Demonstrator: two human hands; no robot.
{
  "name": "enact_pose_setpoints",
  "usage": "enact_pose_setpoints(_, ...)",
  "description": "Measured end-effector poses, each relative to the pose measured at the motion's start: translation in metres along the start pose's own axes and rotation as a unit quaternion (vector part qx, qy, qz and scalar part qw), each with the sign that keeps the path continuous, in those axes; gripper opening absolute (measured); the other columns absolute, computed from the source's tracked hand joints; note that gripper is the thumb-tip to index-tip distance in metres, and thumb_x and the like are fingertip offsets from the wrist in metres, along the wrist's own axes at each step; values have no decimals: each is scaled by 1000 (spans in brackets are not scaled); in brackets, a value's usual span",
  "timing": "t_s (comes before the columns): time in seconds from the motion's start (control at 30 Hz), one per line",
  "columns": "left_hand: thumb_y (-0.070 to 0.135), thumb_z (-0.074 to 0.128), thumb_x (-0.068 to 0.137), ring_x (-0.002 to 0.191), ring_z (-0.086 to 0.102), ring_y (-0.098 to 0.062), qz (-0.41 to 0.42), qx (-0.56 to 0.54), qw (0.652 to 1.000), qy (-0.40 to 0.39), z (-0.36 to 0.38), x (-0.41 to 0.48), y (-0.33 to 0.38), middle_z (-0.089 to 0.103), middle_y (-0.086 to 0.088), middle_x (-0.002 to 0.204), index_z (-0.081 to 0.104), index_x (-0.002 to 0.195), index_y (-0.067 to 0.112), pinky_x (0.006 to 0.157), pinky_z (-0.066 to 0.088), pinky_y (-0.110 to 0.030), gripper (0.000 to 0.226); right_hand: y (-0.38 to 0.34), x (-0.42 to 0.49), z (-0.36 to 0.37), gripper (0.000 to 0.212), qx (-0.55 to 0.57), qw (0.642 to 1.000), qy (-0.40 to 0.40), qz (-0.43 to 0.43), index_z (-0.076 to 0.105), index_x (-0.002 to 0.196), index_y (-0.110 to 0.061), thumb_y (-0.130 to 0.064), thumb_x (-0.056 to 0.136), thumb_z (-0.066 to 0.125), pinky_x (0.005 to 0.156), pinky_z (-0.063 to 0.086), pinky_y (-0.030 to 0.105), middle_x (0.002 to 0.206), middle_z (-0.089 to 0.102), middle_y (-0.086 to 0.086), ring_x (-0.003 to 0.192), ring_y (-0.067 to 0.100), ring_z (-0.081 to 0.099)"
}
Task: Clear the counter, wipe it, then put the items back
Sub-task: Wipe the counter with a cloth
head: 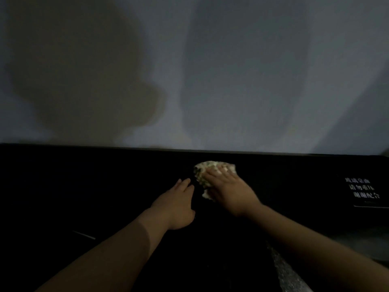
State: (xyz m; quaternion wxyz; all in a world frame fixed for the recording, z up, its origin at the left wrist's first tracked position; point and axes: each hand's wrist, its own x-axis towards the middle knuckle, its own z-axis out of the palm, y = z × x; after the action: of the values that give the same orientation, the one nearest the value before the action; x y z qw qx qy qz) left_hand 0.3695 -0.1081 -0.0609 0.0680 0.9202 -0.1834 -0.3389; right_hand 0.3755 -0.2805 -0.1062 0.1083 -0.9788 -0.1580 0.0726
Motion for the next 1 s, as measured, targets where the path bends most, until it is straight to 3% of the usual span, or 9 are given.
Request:
enact_pose_setpoints(0.13,37,39,99,145,-19,-19,0,10,1000,10,14,-6,-1,-21,0,157,-8,151,16,119,-6,-39,74,68,-33,-6,60,27,976,113,187,37,143,-19,-44,90,30,116,13,37,153,31,10,141,28,27)
enact_pose_setpoints(0.27,37,34,101,146,-16,-18,13,2,1000,12,14,-12,-5,-17,1,158,-5,152,18,119,-5,-37,67,45,-25,1,60,9,947,64,315,18,150,-16,-40,98,36,118,9,44,157,15,13,144,35,14)
enact_pose_setpoints(0.37,32,35,101,147,-11,-17,1,-36,999,41,14,-16,-16,-13,1,159,-1,152,21,121,2,-34,64,-29,-10,22,65,31,992,52,113,18,151,-15,-41,94,37,120,2,45,156,17,15,144,34,15)
enact_pose_setpoints(0.43,32,35,101,147,-9,-19,-50,-44,994,81,14,-19,-27,-12,-2,160,-3,152,23,121,5,-35,64,-62,-19,24,73,34,999,-16,-28,18,150,-17,-50,85,15,115,-10,38,158,14,9,146,31,9)
enact_pose_setpoints(0.53,39,29,101,147,-11,-23,-120,-35,990,69,12,-25,-49,-14,-6,159,-7,152,22,120,2,-40,65,-31,-13,7,77,44,995,-34,-83,25,149,-22,-56,80,19,119,-3,34,157,20,7,146,25,13)
enact_pose_setpoints(0.63,43,27,101,146,-14,-22,-106,-22,993,39,6,-24,-67,-18,-4,158,-9,152,22,121,2,-40,65,34,-4,-1,64,42,987,96,121,37,142,-22,-51,85,49,117,15,35,151,33,9,140,25,28)
enact_pose_setpoints(0.77,41,29,101,146,-14,-20,-57,10,998,33,-9,-14,-86,-18,0,158,-6,151,28,121,7,-37,63,22,14,-2,62,68,910,82,401,18,150,-15,-40,97,40,117,6,43,158,12,12,143,36,12)
enact_pose_setpoints(0.83,40,30,101,147,-12,-20,-45,19,998,27,-14,-11,-92,-16,2,159,-3,151,31,120,10,-37,61,-28,41,6,65,47,934,84,344,15,150,-13,-38,96,41,118,4,47,156,13,17,142,37,12)
enact_pose_setpoints(1.0,36,33,101,147,-11,-19,-24,-7,999,36,-16,-7,-99,-12,4,159,4,152,29,120,7,-35,59,-103,65,13,61,-3,999,-17,33,8,152,-20,-39,99,34,117,-5,36,160,5,5,147,26,1)
